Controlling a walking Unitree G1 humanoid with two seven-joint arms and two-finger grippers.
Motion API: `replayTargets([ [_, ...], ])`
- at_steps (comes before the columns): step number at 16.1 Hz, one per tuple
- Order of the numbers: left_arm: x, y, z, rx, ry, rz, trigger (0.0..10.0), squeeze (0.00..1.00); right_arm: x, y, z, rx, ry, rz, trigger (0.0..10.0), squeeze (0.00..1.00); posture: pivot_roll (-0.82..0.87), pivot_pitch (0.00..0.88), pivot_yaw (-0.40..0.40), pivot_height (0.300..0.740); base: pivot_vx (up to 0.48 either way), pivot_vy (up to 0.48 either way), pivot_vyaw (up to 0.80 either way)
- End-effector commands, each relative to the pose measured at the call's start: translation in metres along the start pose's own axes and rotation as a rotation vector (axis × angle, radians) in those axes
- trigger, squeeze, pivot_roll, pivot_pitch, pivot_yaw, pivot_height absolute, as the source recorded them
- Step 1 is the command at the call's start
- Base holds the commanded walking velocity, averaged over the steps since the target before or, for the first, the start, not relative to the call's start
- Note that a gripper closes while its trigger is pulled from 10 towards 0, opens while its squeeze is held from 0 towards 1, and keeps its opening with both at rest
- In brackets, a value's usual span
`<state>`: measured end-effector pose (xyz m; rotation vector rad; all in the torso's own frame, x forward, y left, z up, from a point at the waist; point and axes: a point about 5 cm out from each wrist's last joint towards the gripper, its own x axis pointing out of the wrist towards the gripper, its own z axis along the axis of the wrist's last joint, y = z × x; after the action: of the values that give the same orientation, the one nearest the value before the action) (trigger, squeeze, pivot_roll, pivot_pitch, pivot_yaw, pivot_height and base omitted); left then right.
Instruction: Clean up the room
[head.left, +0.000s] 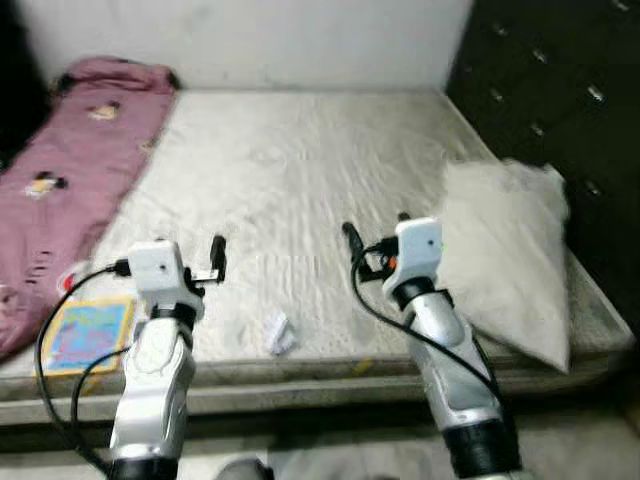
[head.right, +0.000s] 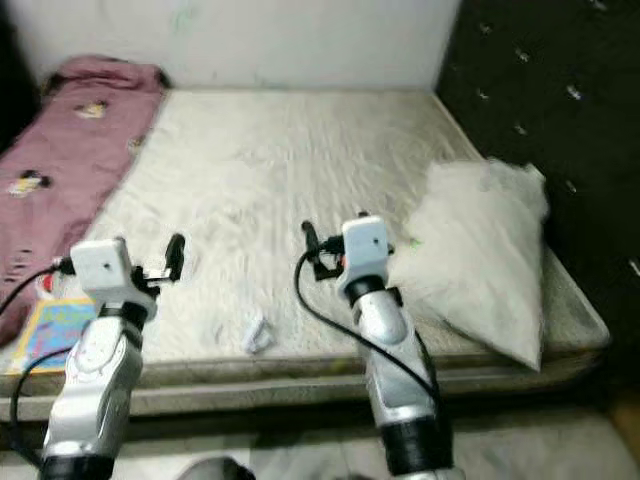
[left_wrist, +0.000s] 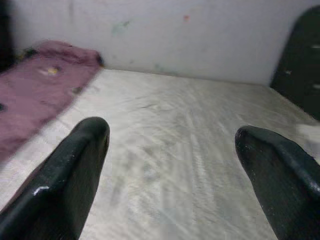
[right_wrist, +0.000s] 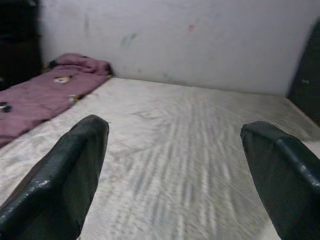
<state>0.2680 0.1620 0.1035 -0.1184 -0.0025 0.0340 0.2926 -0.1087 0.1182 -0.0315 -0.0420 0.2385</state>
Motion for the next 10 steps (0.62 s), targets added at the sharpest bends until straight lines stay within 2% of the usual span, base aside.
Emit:
replayTargets([
  [1,0.0006,-0.001,0.0011,0.008,0.001,-0.014,10.0,0.0,0.0008,-0.0019,0.0008,0.01,0.004,-0.011,10.0,0.0,0.06,0.0,-0.028,0.74,0.0,0.48,0.0],
  [3,0.0013,-0.0009,0.0019,0.015,-0.012,-0.007,10.0,0.0,0.0012,-0.0024,0.0001,0.009,0.009,-0.012,10.0,0.0,0.06,0.0,-0.028,0.74,0.0,0.467,0.0],
  [5,0.0021,-0.0018,0.0042,0.037,-0.036,-0.008,10.0,0.0,0.0011,-0.0025,0.0,0.007,0.01,-0.011,10.0,0.0,0.06,0.0,-0.028,0.74,0.0,0.0,0.0],
  [9,0.0016,-0.0048,0.0052,-0.002,-0.043,-0.056,10.0,0.0,0.0008,-0.0013,0.0007,0.01,0.005,-0.005,10.0,0.0,0.05,0.0,-0.025,0.74,0.0,0.0,0.0],
  [10,0.0013,-0.0052,0.005,0.001,-0.042,-0.059,10.0,0.0,0.0004,-0.0017,0.0009,0.004,0.004,-0.009,10.0,0.0,0.05,0.0,-0.023,0.74,0.0,0.0,0.8],
])
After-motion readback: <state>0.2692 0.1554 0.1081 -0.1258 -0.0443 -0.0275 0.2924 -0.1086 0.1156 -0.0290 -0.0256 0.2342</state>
